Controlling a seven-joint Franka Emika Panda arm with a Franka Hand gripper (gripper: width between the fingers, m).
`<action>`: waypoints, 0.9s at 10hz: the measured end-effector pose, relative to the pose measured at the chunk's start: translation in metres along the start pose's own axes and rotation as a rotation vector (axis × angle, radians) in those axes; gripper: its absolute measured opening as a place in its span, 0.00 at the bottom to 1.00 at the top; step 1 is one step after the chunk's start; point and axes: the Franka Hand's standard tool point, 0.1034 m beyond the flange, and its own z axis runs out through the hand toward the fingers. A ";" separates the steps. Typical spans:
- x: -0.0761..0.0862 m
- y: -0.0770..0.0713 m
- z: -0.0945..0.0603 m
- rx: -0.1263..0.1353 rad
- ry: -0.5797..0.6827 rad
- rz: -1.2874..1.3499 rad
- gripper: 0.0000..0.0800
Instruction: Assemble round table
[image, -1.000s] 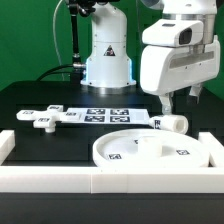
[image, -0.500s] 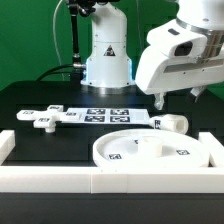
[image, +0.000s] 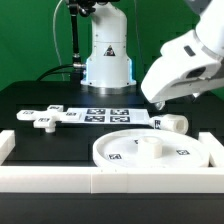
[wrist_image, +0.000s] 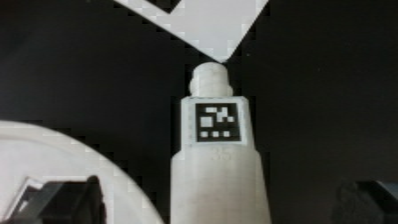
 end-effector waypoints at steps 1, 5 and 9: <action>0.001 -0.001 0.004 0.005 -0.058 -0.011 0.81; 0.005 -0.001 0.006 0.009 -0.075 -0.011 0.81; 0.015 -0.005 0.031 0.010 -0.086 0.067 0.81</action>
Offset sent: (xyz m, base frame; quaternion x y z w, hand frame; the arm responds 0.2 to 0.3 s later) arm 0.0000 0.0000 0.0000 0.0000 0.0000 0.0000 1.0000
